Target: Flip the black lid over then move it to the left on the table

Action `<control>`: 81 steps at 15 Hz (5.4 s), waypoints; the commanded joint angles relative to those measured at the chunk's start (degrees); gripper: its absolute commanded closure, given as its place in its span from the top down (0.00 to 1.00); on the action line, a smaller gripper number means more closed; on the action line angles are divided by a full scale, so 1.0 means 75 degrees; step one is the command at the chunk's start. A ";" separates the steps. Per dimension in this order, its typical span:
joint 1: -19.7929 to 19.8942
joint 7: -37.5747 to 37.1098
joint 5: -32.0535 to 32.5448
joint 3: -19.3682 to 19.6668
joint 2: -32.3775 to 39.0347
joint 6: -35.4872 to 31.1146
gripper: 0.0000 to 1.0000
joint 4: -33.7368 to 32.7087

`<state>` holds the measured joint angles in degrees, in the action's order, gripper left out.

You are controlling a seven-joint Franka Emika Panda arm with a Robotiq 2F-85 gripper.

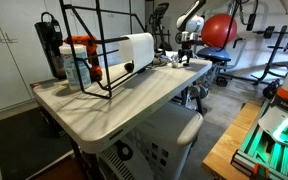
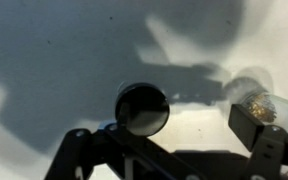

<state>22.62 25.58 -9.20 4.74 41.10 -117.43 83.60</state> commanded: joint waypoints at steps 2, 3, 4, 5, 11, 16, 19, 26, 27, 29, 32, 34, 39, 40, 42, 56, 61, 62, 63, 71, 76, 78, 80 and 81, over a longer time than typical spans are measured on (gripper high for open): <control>0.0018 -0.0291 0.0118 0.0028 0.0329 0.0151 1.00 -0.0378; 0.0020 -0.0345 0.0123 0.0045 0.0373 0.0130 1.00 -0.0421; 0.0038 -0.0351 0.0110 0.0040 0.0397 0.0149 1.00 -0.0470; 0.0043 -0.0399 0.0112 0.0052 0.0427 0.0134 1.00 -0.0506; 0.0106 -0.0475 0.0115 0.0073 0.0551 0.0214 0.68 -0.0732; 0.0150 -0.0579 0.0145 0.0138 0.0695 0.0254 0.69 -0.0912; 0.0168 -0.0670 0.0181 0.0186 0.0820 0.0294 0.72 -0.1038; 0.0345 -0.0877 0.0202 0.0269 0.1195 0.0518 0.71 -0.1471; 0.0370 -0.0913 0.0194 0.0273 0.1210 0.0561 0.71 -0.1526; 0.0424 -0.0920 0.0186 0.0268 0.1243 0.0648 0.71 -0.1632; 0.0587 -0.0731 0.0101 0.0166 0.1383 0.0877 0.74 -0.1877; 0.0721 -0.0643 0.0003 0.0076 0.1601 0.1266 0.74 -0.2199; 0.1138 -0.0538 -0.0387 -0.0094 0.2249 0.2142 0.75 -0.3111; 0.1200 -0.0588 -0.0456 -0.0105 0.2358 0.2261 0.75 -0.3294; 0.1324 -0.0658 -0.0611 -0.0130 0.2549 0.2494 0.75 -0.3649; 0.1532 -0.0816 -0.0772 -0.0154 0.3147 0.3006 0.21 -0.4926; 0.1366 -0.0828 -0.0529 0.0030 0.2923 0.2677 0.56 -0.4765; 0.1344 -0.0833 -0.0496 0.0058 0.2914 0.2599 0.62 -0.4749; 0.1311 -0.0848 -0.0457 0.0095 0.2899 0.2545 0.64 -0.4728; 0.0661 -0.1041 0.0264 0.0637 0.2212 0.0701 0.85 -0.3912; 0.0144 -0.1216 0.0734 0.0944 0.1902 0.0116 0.97 -0.3357; -0.0054 -0.1395 0.0914 0.1109 0.1814 0.0201 0.98 -0.3125; -0.0167 -0.1439 0.1017 0.1216 0.1735 0.0344 1.00 -0.2919; -0.0201 -0.1431 0.1037 0.1241 0.1695 0.0379 1.00 -0.2810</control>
<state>22.68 16.11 -3.14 12.58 56.58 -114.71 57.05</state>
